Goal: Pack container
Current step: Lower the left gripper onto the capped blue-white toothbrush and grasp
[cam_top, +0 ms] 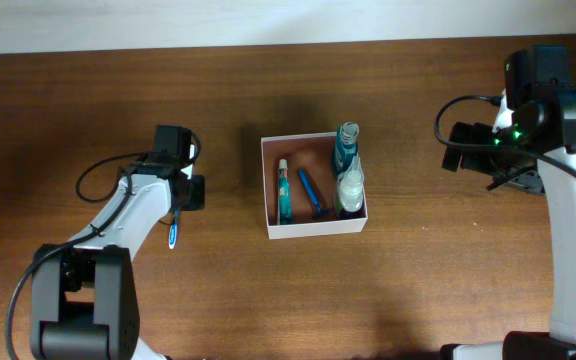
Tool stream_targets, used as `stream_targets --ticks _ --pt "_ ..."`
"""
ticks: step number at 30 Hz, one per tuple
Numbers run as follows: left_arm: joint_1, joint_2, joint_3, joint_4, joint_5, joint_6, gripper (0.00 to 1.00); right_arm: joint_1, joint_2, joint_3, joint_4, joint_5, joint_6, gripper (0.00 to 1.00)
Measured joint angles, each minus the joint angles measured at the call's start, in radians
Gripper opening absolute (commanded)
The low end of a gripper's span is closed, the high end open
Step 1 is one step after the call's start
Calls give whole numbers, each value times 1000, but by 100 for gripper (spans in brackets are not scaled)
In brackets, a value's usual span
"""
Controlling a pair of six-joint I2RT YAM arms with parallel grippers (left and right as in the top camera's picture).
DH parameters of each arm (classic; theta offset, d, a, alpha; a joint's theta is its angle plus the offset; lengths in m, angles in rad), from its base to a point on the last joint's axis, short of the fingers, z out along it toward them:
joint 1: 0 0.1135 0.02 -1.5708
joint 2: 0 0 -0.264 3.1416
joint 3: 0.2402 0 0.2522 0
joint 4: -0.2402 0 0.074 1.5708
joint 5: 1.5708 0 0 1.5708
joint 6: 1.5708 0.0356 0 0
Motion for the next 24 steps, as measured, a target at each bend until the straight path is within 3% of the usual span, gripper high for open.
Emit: stream_targets --ticks 24 --pt "2 0 -64 80 -63 23 30 0 0 0 0 0 0 98"
